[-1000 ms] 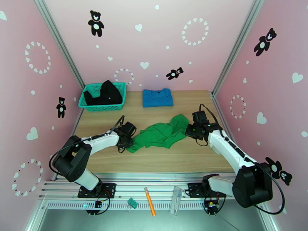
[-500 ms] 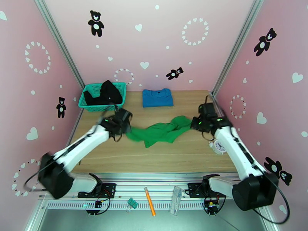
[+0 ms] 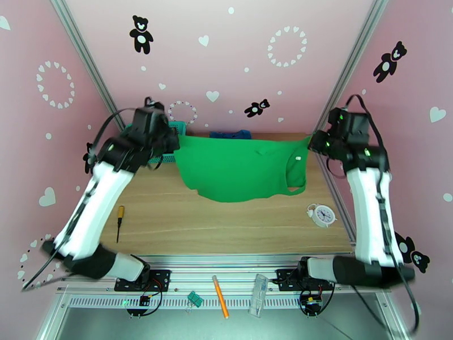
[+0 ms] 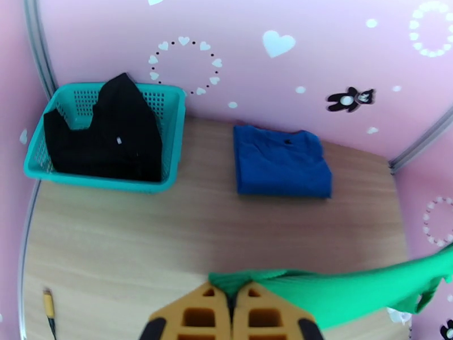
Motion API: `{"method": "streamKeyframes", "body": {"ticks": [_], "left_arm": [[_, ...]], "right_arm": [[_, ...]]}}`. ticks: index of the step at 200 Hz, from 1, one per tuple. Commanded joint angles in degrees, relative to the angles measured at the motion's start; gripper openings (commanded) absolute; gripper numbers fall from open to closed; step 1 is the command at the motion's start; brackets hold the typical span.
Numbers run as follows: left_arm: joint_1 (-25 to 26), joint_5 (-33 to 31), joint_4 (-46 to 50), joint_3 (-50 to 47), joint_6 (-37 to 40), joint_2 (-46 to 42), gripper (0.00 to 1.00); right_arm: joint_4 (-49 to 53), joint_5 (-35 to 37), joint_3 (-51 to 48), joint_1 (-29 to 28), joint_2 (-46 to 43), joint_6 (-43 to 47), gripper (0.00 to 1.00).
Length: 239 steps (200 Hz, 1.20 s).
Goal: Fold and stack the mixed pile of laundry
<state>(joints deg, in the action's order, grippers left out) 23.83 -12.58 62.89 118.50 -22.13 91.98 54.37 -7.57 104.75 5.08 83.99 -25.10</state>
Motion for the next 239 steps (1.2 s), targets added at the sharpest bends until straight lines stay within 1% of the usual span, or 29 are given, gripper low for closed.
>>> {"method": "streamKeyframes", "body": {"ticks": [1,32,46,57,73,92,104,112,124,133,158,175,185,208,239], "left_arm": [[-3.5,3.8,3.5,11.8,4.2,10.2,0.0],[-7.3,9.5,7.6,38.6,6.4,27.7,0.0],[-9.0,12.9,6.3,46.0,5.4,32.0,0.0],[-10.2,14.8,3.4,46.2,4.1,32.1,0.0],[-11.0,16.0,-1.2,41.7,3.1,28.8,0.0],[-11.1,16.0,-3.9,36.3,3.5,24.4,0.0],[-11.1,16.3,-4.3,33.0,3.8,21.7,0.0],[-11.1,16.4,-4.5,29.8,4.0,19.7,0.0],[-10.9,16.9,-6.2,20.9,4.0,15.6,0.0],[-10.4,17.1,-9.5,11.8,3.8,11.4,0.0],[-8.4,16.0,-22.8,-20.5,0.5,-1.1,0.0],[-7.0,14.7,-28.8,-39.0,-3.3,-8.1,0.0],[-6.0,13.5,-31.4,-47.6,-6.1,-11.9,0.0],[-3.9,10.8,-33.1,-61.3,-11.5,-18.8,0.0],[-3.2,9.2,-32.7,-73.4,-18.1,-25.3,0.0]], "right_arm": [[-0.4,-3.2,8.2,0.5,9.4,-0.5,0.0],[0.2,-9.6,25.2,0.5,22.7,-2.1,0.0],[0.3,-12.8,33.3,0.5,27.6,-3.8,0.0],[0.1,-14.6,38.8,0.5,30.2,-5.0,0.0],[-0.1,-15.9,43.3,0.5,31.4,-6.2,0.0],[-0.2,-15.8,42.5,0.5,29.8,-5.5,0.0],[0.5,-15.2,39.4,0.5,27.8,-3.9,0.0],[-0.2,-15.1,35.1,0.5,25.8,-2.9,0.0],[-3.4,-15.0,25.6,0.5,22.0,-1.8,0.0],[-6.5,-15.1,17.6,0.5,18.8,-1.0,0.0],[-14.2,-16.3,-4.3,0.1,11.4,0.8,0.0],[-17.5,-17.2,-16.7,-0.6,7.9,2.0,0.0],[-19.3,-17.5,-23.4,-1.2,5.6,2.4,0.0],[-22.1,-16.2,-36.9,-3.0,0.4,2.6,0.0],[-21.1,-10.2,-46.2,-6.7,-3.7,2.9,0.0]]}}
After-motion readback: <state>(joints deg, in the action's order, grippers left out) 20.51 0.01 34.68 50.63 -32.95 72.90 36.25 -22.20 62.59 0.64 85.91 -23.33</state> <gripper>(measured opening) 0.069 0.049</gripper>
